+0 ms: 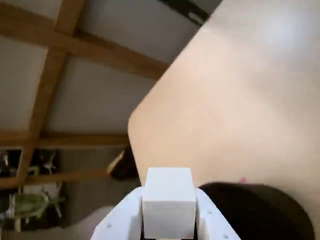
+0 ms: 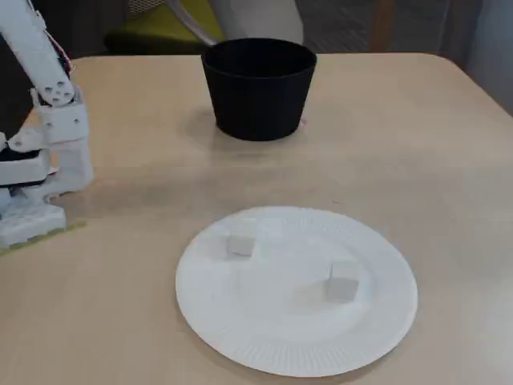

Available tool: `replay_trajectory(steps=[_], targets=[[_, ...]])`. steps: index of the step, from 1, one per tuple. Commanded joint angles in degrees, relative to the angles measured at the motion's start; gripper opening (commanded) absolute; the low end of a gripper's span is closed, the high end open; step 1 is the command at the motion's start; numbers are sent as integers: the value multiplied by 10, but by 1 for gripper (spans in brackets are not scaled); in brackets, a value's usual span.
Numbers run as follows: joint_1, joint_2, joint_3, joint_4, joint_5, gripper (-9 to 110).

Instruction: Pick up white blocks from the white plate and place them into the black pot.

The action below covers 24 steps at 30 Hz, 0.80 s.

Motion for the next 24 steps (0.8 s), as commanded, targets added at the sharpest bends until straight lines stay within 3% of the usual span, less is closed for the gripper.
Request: replay_trajectory(steps=[1,7,17,21,24], targets=[[-58,23,24,32,11,-2],[-127,15,102,33,25,-2],[-156,-13,158,7,29,-2],[-161,-13,159,9,3,24],[-159,-9,158,9,-8,28]])
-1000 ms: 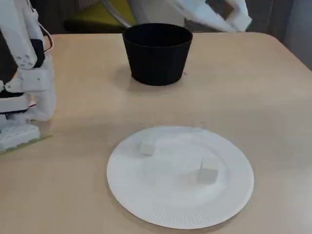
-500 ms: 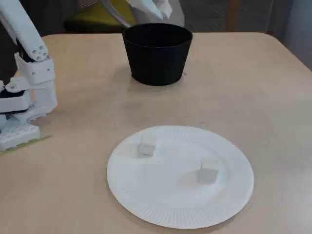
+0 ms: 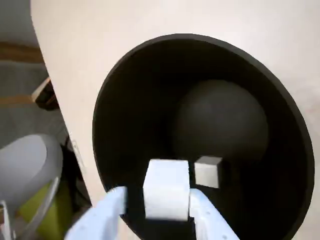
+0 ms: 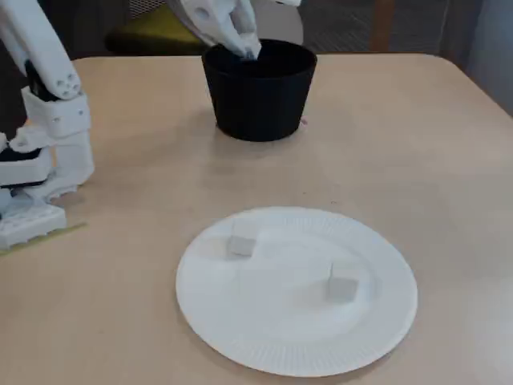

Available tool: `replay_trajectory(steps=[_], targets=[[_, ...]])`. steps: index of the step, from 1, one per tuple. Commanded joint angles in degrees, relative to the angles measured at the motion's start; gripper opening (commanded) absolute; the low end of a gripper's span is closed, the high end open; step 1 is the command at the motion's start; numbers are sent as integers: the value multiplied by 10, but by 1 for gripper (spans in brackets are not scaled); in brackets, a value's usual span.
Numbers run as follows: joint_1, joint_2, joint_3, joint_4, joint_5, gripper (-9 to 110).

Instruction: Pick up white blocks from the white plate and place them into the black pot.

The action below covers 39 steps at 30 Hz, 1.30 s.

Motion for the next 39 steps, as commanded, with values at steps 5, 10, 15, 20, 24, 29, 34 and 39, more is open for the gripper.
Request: replay_trajectory(steps=[5,10,15,20,24,29,34,39], targets=[[25,36,-9,14,-11,17],[186,141,-10,101,0,-2],[424,204,12,184,-31,-2],[541,178,63,196,-49,-2],[584,126,62,205,-45,-2],[611,35,29,205,-43,-2],[610,-50,-9,213,-52,14],[608,-72,-10,215,-20,31]])
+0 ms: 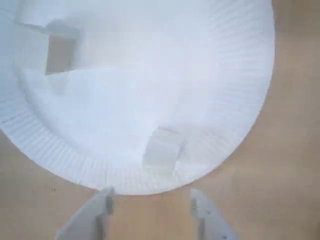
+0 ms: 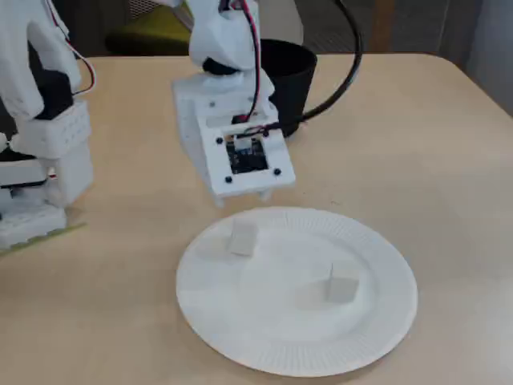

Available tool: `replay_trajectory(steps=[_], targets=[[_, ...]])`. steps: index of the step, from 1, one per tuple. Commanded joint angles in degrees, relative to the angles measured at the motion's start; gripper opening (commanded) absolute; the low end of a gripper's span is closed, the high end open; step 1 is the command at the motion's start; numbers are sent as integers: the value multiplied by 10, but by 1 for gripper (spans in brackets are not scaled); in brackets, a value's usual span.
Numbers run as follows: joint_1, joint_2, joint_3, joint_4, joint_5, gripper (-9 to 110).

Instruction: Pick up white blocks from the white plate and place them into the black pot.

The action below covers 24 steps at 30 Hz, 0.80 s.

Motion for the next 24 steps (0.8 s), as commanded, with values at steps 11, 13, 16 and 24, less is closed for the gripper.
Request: replay_trajectory(steps=[11,13,16,24], targets=[[-3,-73,-40,14,119,30],[-4,-97,-54,21,124,29],[-4,-131,-83,41,128,29],[2,-184,-112,44,131,28]])
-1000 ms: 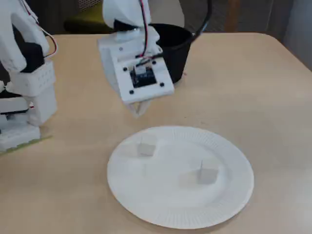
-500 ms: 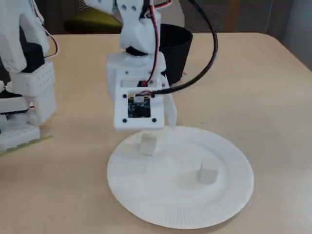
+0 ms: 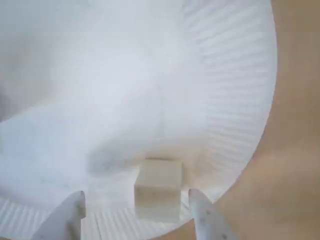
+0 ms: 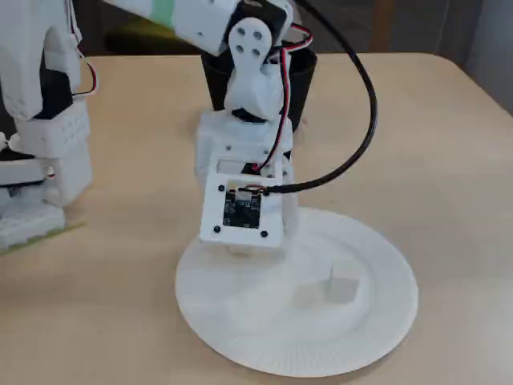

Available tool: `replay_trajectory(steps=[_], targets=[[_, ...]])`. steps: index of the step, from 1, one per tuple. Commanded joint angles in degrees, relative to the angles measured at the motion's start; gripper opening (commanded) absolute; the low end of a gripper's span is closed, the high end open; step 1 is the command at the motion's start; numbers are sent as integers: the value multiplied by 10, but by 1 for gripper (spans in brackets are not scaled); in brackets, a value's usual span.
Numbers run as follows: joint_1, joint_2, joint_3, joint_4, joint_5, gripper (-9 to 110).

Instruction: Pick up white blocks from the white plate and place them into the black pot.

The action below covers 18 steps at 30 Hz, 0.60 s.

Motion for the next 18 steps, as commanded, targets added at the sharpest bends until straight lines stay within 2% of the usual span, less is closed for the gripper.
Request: replay_trajectory(steps=[1,7,13,18], targets=[[4,-10,-30,6,4,26],[12,-48,-58,9,16,0],[13,-45,-80,3,-4,-2],[-19,34,-72,-98,1,-2]])
